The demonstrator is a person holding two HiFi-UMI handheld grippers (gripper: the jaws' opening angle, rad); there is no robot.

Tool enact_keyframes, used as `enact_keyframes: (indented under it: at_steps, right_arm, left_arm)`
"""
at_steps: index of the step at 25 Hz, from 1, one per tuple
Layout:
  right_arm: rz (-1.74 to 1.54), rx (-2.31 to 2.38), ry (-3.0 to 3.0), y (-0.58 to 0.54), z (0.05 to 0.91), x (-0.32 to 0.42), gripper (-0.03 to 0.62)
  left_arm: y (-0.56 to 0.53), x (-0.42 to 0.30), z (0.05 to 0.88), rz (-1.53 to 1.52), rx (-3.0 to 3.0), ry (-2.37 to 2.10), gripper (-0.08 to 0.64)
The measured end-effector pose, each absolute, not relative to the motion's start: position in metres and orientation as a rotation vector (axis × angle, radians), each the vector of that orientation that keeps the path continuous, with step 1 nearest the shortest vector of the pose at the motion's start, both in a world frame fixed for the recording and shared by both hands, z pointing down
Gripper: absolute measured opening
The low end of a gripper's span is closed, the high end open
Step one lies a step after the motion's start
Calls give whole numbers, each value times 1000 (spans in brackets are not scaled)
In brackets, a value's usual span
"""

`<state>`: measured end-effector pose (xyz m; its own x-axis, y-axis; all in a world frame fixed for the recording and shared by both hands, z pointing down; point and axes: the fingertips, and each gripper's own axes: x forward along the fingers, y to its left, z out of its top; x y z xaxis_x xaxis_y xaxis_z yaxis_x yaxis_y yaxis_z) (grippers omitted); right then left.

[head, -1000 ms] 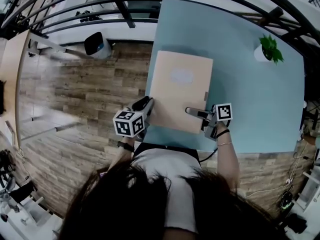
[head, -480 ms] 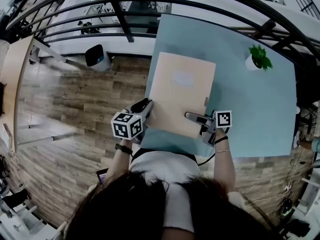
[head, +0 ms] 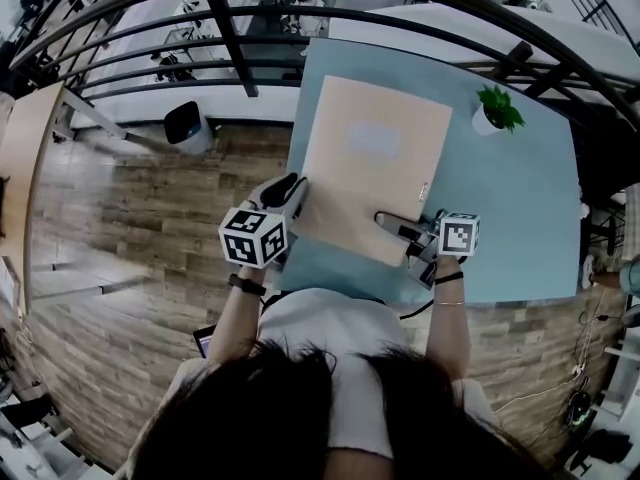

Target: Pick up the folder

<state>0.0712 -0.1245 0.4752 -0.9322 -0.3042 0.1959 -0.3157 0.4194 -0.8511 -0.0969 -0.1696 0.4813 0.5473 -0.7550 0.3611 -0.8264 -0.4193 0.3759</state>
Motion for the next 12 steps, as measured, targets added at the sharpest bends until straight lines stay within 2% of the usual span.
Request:
enact_keyframes:
  at_steps: [12]
  right_arm:
    - [1098, 1022, -2711, -123, 419, 113, 279]
  left_arm:
    - [-169, -81, 421, 147, 2438, -1287, 150]
